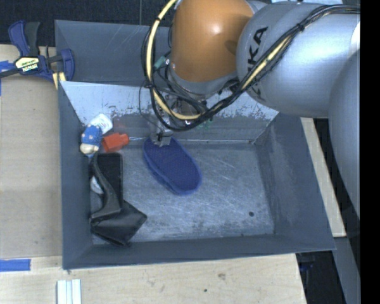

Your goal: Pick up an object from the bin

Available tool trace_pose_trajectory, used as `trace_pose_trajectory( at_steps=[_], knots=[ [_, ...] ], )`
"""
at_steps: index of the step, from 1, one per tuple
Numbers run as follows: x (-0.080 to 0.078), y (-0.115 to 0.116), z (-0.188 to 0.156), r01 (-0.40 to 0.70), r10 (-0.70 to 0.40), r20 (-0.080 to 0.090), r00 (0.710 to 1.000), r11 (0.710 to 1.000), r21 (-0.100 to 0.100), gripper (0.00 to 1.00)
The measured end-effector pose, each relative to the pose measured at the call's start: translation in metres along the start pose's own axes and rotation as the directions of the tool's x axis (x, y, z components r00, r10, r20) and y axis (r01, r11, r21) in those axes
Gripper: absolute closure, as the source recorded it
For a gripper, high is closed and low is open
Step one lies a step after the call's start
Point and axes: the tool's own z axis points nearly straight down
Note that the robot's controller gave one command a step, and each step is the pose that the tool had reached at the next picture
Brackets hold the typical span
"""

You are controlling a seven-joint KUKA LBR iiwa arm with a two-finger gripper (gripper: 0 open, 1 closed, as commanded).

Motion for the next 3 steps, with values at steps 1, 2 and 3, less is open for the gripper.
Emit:
trace_pose_trajectory(
  at_steps=[1,2,3],
  knots=[
    [0.027,-0.038,0.065,-0.11,0.11,-0.009,0.994,0.994,0.005,1.0],
    [0.025,-0.036,0.061,-0.108,0.108,-0.002,0.994,0.994,0.003,0.0],
    [0.05,-0.057,0.148,-0.509,0.508,0.004,0.861,0.861,0.001,0.0]
  ],
)
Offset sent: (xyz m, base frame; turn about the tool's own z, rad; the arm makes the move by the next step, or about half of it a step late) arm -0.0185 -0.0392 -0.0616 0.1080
